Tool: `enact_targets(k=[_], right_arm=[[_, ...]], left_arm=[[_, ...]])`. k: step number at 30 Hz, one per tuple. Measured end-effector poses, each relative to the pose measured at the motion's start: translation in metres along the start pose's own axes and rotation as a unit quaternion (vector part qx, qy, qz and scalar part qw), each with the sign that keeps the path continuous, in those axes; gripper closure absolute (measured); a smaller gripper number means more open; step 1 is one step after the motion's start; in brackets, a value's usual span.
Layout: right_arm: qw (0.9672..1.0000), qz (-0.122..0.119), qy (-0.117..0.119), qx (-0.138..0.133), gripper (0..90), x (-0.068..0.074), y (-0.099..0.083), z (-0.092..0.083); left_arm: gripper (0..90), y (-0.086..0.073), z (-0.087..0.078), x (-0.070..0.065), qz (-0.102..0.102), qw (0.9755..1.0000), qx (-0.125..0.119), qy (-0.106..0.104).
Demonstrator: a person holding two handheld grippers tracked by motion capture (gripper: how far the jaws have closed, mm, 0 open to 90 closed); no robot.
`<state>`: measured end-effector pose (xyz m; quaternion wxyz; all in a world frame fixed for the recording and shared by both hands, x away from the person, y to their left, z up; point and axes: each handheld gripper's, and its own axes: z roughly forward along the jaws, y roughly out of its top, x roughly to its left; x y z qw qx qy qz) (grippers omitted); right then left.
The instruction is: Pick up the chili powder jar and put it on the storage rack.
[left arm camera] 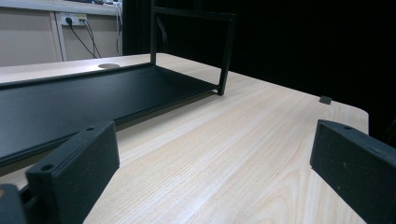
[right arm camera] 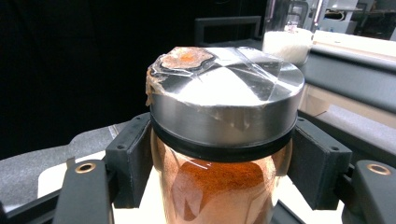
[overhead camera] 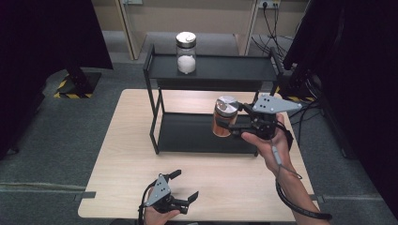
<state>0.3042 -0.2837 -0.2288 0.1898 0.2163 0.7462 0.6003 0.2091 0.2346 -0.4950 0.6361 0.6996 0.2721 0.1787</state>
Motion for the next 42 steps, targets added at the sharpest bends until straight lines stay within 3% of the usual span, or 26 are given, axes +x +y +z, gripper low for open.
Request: enact_targets(k=[19,30,42], right_arm=[[0.9995,-0.007,-0.031,0.009,30.9,-0.017,0.07,0.02],[0.9988,0.005,-0.047,0.012,30.9,-0.029,0.09,0.035],[0.9958,0.021,-0.086,0.022,30.9,-0.044,0.105,0.054]], left_arm=[[0.6,0.0,-0.001,0.0,-0.001,1.0,-0.002,0.0],[0.7,0.0,-0.001,0.001,-0.001,1.0,-0.001,-0.002],[0.6,0.0,-0.001,0.001,-0.002,1.0,-0.001,-0.004]])
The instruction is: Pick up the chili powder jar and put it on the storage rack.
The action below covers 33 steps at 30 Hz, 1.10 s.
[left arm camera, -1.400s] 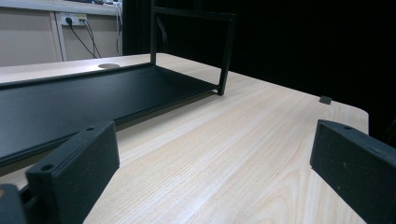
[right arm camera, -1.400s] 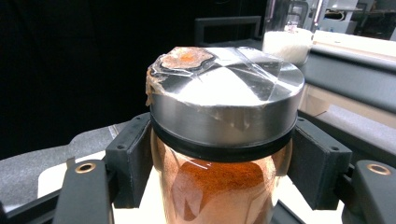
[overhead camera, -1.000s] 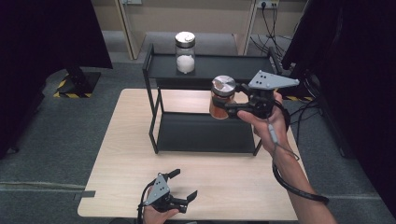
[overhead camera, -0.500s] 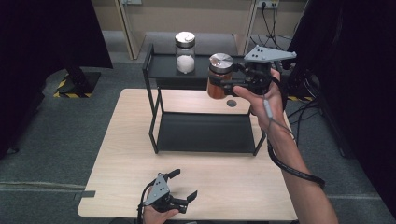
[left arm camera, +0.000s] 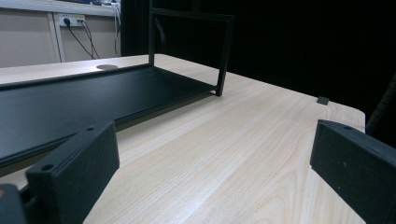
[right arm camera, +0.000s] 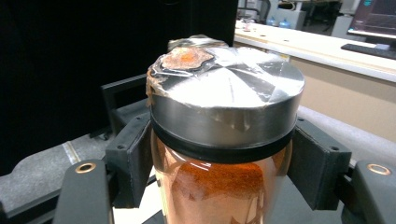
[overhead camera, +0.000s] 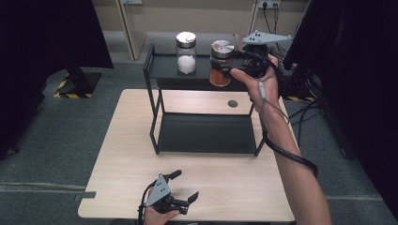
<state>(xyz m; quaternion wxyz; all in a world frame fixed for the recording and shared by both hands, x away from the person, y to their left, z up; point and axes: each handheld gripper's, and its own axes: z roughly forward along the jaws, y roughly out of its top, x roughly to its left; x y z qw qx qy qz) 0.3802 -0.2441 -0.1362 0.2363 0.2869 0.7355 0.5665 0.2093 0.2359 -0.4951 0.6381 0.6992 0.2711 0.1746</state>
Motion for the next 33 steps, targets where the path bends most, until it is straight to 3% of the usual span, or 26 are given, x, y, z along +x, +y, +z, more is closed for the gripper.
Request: enact_targets(k=[17,33], right_arm=[[0.9984,0.019,-0.052,0.013,30.9,-0.008,0.01,0.034],[0.9973,0.024,-0.068,0.019,30.9,-0.012,0.004,0.051]], left_arm=[[0.6,0.0,-0.001,-0.001,0.004,1.0,-0.001,-0.004],[0.6,0.0,-0.001,-0.001,0.003,1.0,-0.001,-0.006]])
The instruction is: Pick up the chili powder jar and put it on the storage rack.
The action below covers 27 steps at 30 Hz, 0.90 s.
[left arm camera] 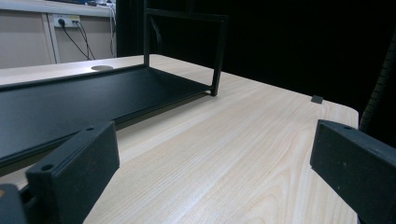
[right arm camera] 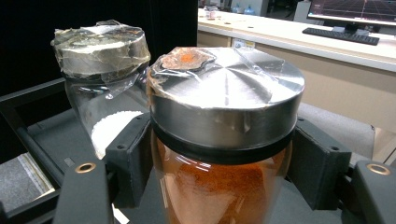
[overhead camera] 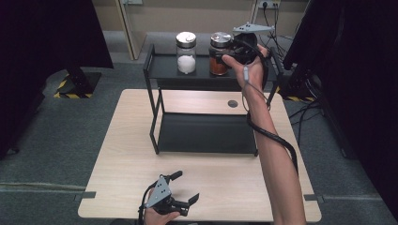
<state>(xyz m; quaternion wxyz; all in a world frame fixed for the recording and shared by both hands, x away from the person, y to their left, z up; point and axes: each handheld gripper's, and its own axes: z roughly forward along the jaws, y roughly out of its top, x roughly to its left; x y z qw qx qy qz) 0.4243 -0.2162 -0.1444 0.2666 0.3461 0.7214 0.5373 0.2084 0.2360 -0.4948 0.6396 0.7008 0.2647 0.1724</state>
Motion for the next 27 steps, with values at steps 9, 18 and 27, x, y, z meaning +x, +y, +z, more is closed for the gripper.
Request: enact_targets(k=[9,18,27], right_arm=[[1.0,0.006,0.0,-0.001,30.8,-0.002,-0.004,0.004],[0.9992,0.018,-0.009,-0.034,17.9,0.0,-0.017,0.003],[0.9983,0.021,-0.023,-0.05,1.5,0.008,-0.023,-0.005]], left_arm=[[0.7,0.0,0.0,0.0,-0.001,1.0,-0.001,0.0],[0.6,0.0,-0.001,0.0,-0.002,1.0,-0.002,0.003],[0.6,0.0,-0.001,0.0,-0.002,1.0,-0.001,0.002]])
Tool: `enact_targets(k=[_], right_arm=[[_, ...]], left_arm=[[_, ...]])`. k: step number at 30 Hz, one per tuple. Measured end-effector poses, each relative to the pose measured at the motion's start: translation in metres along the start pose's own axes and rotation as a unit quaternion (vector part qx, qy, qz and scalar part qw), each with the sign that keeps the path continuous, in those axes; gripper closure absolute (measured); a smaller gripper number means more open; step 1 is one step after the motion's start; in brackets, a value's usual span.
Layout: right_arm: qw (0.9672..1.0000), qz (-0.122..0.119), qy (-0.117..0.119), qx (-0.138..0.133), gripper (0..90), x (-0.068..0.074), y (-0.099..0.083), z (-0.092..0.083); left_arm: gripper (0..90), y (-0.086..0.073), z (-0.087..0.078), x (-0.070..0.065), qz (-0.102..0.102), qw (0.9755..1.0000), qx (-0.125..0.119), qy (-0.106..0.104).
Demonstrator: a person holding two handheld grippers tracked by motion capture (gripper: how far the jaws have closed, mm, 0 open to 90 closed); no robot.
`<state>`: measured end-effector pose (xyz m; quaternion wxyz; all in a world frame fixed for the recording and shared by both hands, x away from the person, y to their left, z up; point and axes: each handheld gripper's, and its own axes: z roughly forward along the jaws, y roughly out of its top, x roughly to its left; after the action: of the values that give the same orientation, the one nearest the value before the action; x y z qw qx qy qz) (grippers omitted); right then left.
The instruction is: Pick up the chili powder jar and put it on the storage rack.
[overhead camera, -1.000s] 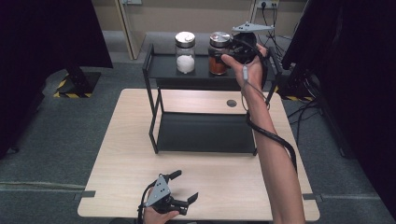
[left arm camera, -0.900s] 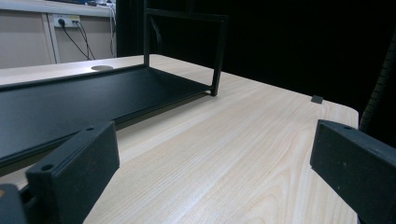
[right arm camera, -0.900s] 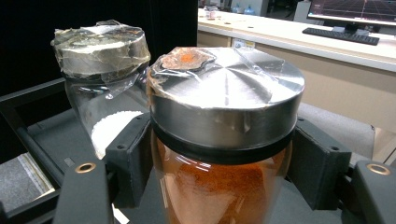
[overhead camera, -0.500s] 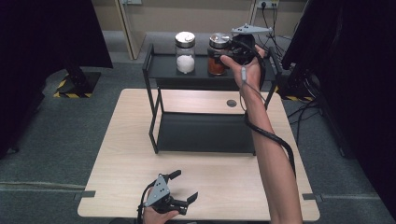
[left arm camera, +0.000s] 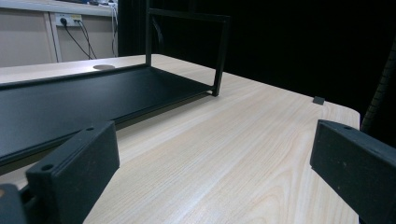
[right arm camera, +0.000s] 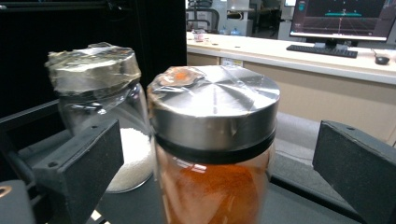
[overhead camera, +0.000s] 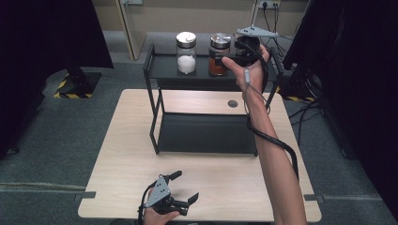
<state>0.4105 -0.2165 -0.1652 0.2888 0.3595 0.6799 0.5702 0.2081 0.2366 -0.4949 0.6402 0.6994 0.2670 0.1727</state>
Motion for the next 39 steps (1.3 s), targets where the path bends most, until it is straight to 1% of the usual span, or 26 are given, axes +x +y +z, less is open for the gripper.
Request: enact_targets(k=[1,3,7,12,17,21,26,29,33,39], right_arm=[[1.0,-0.002,0.001,-0.002,0.5,0.0,-0.001,-0.001],[1.0,0.004,0.007,-0.005,0.4,-0.002,-0.004,-0.004],[0.9998,0.007,0.013,-0.014,0.4,-0.005,-0.009,-0.011],[0.9993,0.011,0.023,-0.027,0.4,-0.01,-0.02,-0.024],[0.9989,0.004,0.033,-0.032,0.4,-0.011,-0.029,-0.039],[0.9982,-0.004,0.048,-0.037,0.4,-0.01,-0.039,-0.052],[0.997,-0.01,0.064,-0.042,0.4,-0.008,-0.054,-0.065],[0.9959,-0.011,0.079,-0.042,0.3,-0.007,-0.064,-0.072],[0.9942,-0.009,0.095,-0.048,0.3,-0.007,-0.078,-0.081],[0.9924,-0.005,0.111,-0.054,0.4,-0.007,-0.098,-0.092]], left_arm=[[0.6,0.0,0.0,0.0,0.001,1.0,0.0,0.0],[0.6,0.0,0.0,0.0,0.0,1.0,0.0,0.0],[0.6,0.0,0.0,0.0,0.001,1.0,0.0,0.001],[0.6,0.0,0.0,0.0,0.0,1.0,0.001,0.001],[0.6,0.0,0.0,0.0,0.0,1.0,0.001,0.002],[0.6,0.0,0.001,0.0,0.0,1.0,0.002,0.003],[0.6,0.0,0.0,0.0,0.0,1.0,0.001,0.004],[0.6,0.0,0.0,0.0,0.0,1.0,0.001,0.005],[0.6,0.0,0.001,0.0,0.0,1.0,0.002,0.004],[0.6,0.0,0.001,-0.001,-0.001,1.0,0.002,0.006]])
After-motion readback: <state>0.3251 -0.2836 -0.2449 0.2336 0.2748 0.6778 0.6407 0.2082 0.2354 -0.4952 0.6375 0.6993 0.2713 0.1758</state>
